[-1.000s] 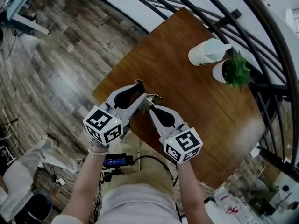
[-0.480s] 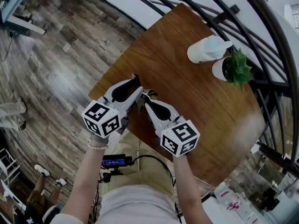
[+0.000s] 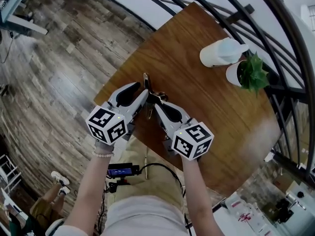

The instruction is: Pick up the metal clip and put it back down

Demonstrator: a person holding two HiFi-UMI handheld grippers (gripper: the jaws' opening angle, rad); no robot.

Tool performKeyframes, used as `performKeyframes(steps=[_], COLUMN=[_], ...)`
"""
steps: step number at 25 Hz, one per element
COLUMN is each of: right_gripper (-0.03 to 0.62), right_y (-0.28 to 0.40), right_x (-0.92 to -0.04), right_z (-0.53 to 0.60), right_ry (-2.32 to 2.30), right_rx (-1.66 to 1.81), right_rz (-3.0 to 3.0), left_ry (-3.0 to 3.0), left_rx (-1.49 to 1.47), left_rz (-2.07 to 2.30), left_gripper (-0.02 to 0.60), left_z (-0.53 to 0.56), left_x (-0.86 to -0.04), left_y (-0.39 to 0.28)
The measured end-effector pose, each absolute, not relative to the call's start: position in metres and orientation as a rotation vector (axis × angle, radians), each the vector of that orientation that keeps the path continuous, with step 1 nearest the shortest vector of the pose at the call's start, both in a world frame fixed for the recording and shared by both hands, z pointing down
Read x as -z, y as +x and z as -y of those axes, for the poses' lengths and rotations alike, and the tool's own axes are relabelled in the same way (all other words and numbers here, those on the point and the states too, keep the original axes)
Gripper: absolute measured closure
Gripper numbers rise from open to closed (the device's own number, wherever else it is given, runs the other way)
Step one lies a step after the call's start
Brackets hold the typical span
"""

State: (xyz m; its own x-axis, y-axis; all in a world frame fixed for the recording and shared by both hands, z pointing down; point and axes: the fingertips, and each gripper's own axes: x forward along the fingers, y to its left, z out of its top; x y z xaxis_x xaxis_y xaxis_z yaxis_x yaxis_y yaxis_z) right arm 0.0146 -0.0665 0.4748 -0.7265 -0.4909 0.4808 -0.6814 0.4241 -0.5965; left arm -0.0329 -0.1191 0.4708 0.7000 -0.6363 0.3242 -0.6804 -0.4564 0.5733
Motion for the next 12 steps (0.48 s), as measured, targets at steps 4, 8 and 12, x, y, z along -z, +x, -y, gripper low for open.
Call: performKeyframes(steps=[4,8,12], right_gripper=[0.546,0.53,0.521], right_y=[0.016,0.013,0.011], right_x=[-0.483,-0.493,-0.502], right_z=[0.071,0.074,0.078], right_ry=[1.041,1.018,1.022], right_rx=[-1.248,-1.216,-1.209], right_rz=[2.423,2.396,2.366], left_ry=[2.196,2.191,2.188], left_rx=[-0.082,-0.078,-0.08], left_rz=[1.018,1.036,1.044], left_gripper=[0.456,0.459,0.459], left_z=[0.119,0.119,0.118], left_x=[-0.472,-0.472,-0.473], left_y=[-0.041,-0.044,-0.046])
